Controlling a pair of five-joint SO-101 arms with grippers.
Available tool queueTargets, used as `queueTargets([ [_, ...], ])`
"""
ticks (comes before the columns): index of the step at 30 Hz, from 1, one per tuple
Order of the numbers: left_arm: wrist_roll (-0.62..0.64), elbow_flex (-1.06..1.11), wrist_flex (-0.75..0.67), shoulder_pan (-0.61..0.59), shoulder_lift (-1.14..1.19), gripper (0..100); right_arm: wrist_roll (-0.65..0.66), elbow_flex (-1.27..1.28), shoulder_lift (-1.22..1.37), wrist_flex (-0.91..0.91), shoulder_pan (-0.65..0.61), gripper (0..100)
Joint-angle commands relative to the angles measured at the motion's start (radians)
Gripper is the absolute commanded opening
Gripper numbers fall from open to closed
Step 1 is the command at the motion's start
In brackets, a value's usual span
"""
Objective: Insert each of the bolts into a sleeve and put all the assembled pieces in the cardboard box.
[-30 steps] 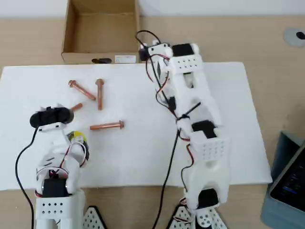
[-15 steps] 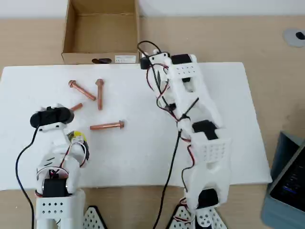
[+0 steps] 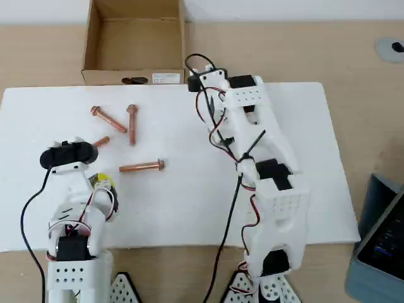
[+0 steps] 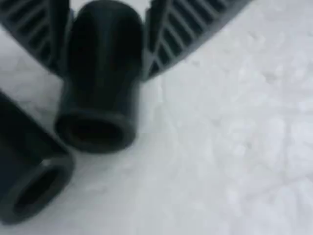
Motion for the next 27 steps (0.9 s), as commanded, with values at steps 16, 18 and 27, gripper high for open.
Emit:
queueTargets([
  [16, -0.006, -0.006, -0.006, 0.000, -0.008, 1, -0.167, -0.507, -0.025, 0.411, 0.004, 1.0],
  [18, -0.002, -0.006, -0.006, 0.000, -0.008, 0, -0.195, -0.518, -0.033, 0.413, 0.008, 1.0],
  [27, -0.006, -0.055, 0.034, 0.000, 0.001, 1, -0.206, -0.367, -0.460, 0.413, 0.008, 0.9],
])
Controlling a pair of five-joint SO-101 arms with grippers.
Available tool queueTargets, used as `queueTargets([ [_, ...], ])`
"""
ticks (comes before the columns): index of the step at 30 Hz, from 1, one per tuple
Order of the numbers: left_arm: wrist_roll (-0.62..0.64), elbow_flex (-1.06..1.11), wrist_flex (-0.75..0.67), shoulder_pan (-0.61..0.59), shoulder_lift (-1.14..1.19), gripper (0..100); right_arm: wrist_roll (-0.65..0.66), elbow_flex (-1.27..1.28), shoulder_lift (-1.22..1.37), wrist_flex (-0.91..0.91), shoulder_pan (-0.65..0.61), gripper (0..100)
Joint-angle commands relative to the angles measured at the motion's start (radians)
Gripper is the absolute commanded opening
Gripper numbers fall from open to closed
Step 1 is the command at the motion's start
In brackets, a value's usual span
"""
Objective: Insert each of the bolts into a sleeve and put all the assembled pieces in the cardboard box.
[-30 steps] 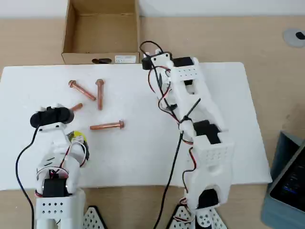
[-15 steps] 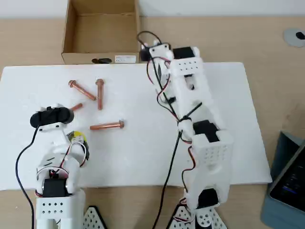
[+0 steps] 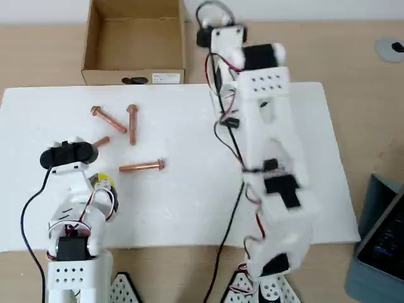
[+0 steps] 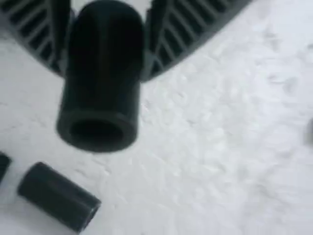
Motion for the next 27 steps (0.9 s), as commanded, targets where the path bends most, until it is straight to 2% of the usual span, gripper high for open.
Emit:
queueTargets([
  [1, -0.006, -0.068, 0.048, 0.000, 0.001, 1, -0.002, 0.085, -0.249, 0.025, 0.016, 0.9],
  [9, -0.034, -0.212, 0.127, 0.002, 0.008, 6, -0.003, 0.447, -0.595, 0.011, 0.065, 0.9],
  [13, -0.035, -0.287, 0.144, 0.008, 0.102, 6, -0.003, 0.618, -0.745, -0.037, 0.119, 0.9],
  [22, -0.051, -0.617, 0.153, 0.098, 0.555, 6, -0.005, 0.937, -1.007, -0.160, 0.305, 0.9],
  [27, -0.143, -0.856, 0.290, 0.141, 0.845, 6, -0.005, 1.087, -1.173, -0.236, 0.395, 0.9],
])
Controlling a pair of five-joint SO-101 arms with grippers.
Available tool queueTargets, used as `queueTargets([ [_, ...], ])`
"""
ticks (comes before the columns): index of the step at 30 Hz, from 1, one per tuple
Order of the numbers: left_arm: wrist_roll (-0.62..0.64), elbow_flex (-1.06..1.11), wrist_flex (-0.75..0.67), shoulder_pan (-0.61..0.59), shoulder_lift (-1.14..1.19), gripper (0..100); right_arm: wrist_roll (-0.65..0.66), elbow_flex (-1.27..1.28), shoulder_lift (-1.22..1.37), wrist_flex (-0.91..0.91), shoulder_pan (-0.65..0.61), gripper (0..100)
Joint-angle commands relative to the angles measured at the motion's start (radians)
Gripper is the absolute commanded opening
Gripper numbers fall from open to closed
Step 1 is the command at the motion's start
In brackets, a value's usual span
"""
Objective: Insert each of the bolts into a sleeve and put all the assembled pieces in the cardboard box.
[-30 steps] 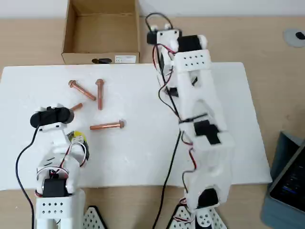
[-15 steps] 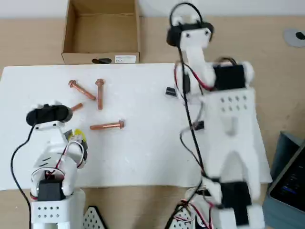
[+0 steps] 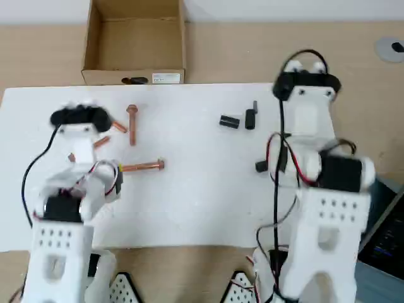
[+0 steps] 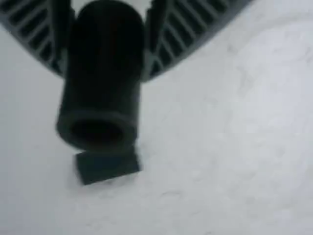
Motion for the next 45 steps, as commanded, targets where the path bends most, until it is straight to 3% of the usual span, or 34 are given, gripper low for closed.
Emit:
queueTargets([
  [1, -0.041, -0.216, 0.089, 0.021, 0.200, 6, -0.005, 0.093, -0.137, -0.058, 0.067, 0.9],
  [8, -0.138, -0.465, 0.204, 0.032, 0.506, 6, 0.000, 0.321, -0.341, -0.101, 0.134, 0.9],
  [12, -0.341, -0.559, 0.288, 0.068, 0.625, 6, -0.002, 0.404, -0.414, -0.107, 0.134, 0.9],
  [20, -0.569, -0.624, 0.298, 0.198, 0.822, 6, -0.005, 0.440, -0.469, -0.121, 0.134, 0.9],
  [29, -0.830, -0.746, 0.295, 0.206, 0.986, 6, -0.006, 0.440, -0.469, -0.120, 0.134, 0.9],
  [45, -0.965, -0.864, 0.292, 0.210, 1.199, 12, -0.048, 0.441, -0.463, -0.120, 0.134, 0.9],
])
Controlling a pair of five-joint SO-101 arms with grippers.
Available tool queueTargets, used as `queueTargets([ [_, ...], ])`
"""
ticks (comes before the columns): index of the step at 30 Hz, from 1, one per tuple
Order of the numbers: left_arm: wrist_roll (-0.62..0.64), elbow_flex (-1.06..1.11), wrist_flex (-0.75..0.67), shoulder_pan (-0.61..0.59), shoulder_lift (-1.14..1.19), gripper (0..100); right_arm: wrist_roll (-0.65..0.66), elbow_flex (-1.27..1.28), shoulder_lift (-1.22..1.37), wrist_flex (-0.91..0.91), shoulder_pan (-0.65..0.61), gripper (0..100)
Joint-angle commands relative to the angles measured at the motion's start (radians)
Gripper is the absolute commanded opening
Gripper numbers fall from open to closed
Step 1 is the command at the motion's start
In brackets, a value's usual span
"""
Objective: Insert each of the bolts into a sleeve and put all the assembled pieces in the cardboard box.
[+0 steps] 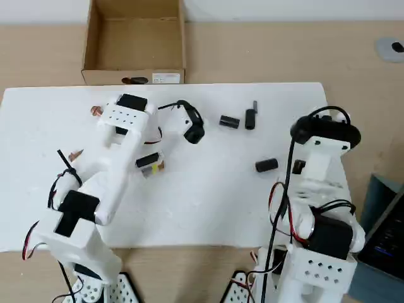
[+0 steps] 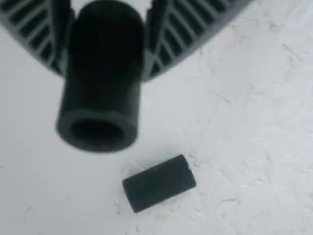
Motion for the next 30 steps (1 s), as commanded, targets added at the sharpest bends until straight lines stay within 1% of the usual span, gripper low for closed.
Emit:
queueTargets([
  [1, -0.006, -0.060, 0.002, 0.008, 0.004, 12, -0.009, 0.002, -0.013, -0.021, 0.013, 0.9],
  [4, -0.008, -0.094, 0.000, 0.011, 0.035, 12, -0.009, 0.002, -0.013, -0.021, 0.013, 0.9],
  [9, -0.018, -0.143, -0.046, 0.009, 0.119, 12, -0.009, 0.002, -0.013, -0.021, 0.012, 0.9],
  [15, -0.020, -0.183, -0.048, 0.026, 0.213, 11, -0.009, 0.002, -0.013, -0.021, 0.010, 0.9],
  [17, -0.018, -0.193, -0.048, 0.029, 0.237, 8, -0.009, 0.002, -0.013, -0.021, 0.008, 0.9],
  [19, -0.015, -0.198, -0.041, 0.040, 0.254, 1, -0.009, 0.002, -0.018, -0.021, 0.008, 0.9],
  [22, -0.012, -0.190, -0.040, 0.041, 0.259, 1, -0.009, 0.001, -0.021, -0.018, 0.010, 0.9],
  [24, 0.023, -0.198, -0.037, 0.041, 0.255, 1, -0.009, -0.005, -0.021, -0.017, 0.010, 0.9],
  [26, 0.049, -0.221, 0.003, 0.041, 0.234, 1, -0.009, -0.007, -0.021, -0.017, 0.008, 0.9],
  [30, 0.058, -0.245, 0.100, 0.044, 0.145, 1, -0.009, -0.030, -0.021, -0.017, 0.007, 0.9],
])
